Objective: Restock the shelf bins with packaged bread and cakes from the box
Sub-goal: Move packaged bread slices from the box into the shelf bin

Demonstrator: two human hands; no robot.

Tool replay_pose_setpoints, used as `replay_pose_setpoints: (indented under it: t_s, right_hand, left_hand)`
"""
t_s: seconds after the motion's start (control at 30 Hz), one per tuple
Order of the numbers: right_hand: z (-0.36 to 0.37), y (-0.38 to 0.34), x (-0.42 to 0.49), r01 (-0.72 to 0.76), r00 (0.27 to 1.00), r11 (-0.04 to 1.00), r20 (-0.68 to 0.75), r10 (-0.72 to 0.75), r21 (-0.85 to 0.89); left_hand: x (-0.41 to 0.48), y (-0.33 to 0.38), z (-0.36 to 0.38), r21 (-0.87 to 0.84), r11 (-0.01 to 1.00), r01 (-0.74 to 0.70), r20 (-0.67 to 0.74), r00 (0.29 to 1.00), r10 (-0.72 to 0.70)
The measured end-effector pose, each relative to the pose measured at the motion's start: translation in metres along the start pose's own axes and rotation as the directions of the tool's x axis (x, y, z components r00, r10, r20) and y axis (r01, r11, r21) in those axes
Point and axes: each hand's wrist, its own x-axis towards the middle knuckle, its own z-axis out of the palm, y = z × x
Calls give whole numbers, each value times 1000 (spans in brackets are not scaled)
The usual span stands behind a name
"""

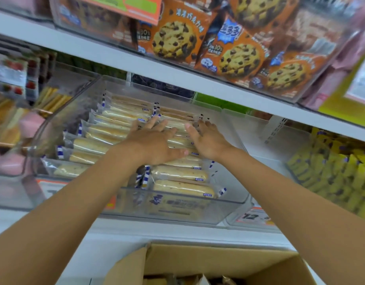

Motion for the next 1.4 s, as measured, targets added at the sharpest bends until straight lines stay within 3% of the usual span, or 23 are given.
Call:
replay_pose_setpoints:
  t_s: [0.2,0.3,0.37,0.5,0.57,0.63,0.7,0.8,0.9,1.0,1.1,1.17,1.2,1.27,1.33,1.4]
  right_hand:
    - [-11,-2,-60,228,937,972,-282,-206,48]
    - [-21,-4,-112,328,885,937,-385,-261,118]
    - [-24,2,-150,350,880,920,-397,-259,176]
    - [3,41,-219,403,898,878,-297,-325,259]
    - [32,70,-249,314,949,906,-126,-289,285]
    - [66,103,-275,172,966,940,137,-220,295]
    - [99,139,-300,51,910,960,382,-159,277]
    - [135,190,-335,-4,832,979,544,-110,204]
    - [153,228,-359,-118,799,972,601,-28,202]
    - [159,249,-372,-247,811,941,581,70,233]
    - [166,262,-384,-315,827,908,549,120,276]
    - [165,266,-392,-338,826,895,548,135,290]
    - [164,266,-395,-345,827,892,543,143,291]
    - [161,265,-398,-353,836,881,529,147,314]
    - [156,262,-398,-346,850,874,508,139,340]
    - [152,259,-395,-368,864,841,479,153,397]
  left_hand:
    - [-32,20,-18,-66,997,50,-179,982,-61]
    - [-69,48,-16,-144,986,88,-369,920,-136]
    - [-99,72,-7,-230,966,120,-407,890,-207]
    - [-147,113,41,-460,880,116,-216,947,-238]
    - [-164,127,76,-533,827,181,-45,969,-242]
    - [-177,136,115,-542,800,258,106,965,-239]
    - [-188,140,153,-543,775,322,214,946,-243]
    - [-200,137,206,-531,750,395,334,911,-243]
    - [-207,144,244,-505,779,373,451,883,-130]
    - [-205,174,269,-501,827,254,582,807,105]
    - [-203,204,285,-384,922,46,755,591,285]
    - [-210,214,298,-242,941,-237,808,488,331]
    - [-215,217,305,-189,914,-360,790,497,359]
    - [-225,219,317,-190,882,-431,700,570,429]
    - [-225,216,319,-344,878,-332,606,635,478]
    - [-215,214,312,-519,851,-76,564,718,408]
